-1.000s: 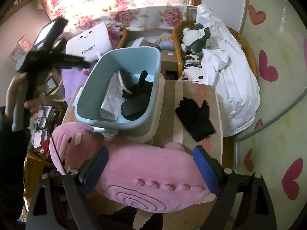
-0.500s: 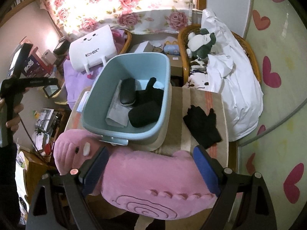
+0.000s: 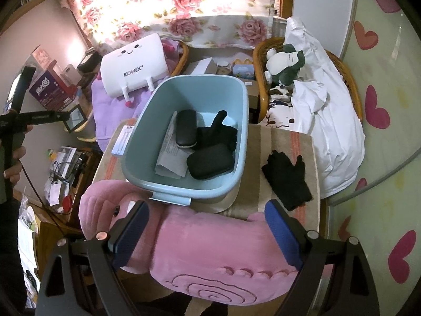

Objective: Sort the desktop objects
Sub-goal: 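Withdraw the left gripper from the basin toward the white power bank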

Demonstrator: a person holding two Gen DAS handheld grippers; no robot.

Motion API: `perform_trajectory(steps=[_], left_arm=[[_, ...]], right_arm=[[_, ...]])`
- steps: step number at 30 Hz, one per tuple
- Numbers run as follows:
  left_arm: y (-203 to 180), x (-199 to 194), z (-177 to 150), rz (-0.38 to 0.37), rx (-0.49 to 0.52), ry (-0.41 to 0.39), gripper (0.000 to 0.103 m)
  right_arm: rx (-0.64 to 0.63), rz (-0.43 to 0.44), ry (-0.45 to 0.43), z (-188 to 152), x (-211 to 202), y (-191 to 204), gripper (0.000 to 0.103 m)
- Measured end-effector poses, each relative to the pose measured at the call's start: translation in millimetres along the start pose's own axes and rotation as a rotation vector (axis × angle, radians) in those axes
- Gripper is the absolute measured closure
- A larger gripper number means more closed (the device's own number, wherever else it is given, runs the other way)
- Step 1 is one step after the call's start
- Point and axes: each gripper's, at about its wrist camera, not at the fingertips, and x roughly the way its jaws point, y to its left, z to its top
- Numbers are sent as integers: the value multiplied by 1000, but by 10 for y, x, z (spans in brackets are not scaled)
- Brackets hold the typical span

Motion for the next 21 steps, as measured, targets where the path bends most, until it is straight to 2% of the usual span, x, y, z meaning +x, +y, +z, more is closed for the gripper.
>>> perform_trajectory(steps=[12,21], left_arm=[[42,722,82,-35,2,70,33],[77,1340,158,-47,-2,153,33]], right_arm=[[36,-36,46,-17,174,-10,11],[74,-73,102,-59,404,-42,11]])
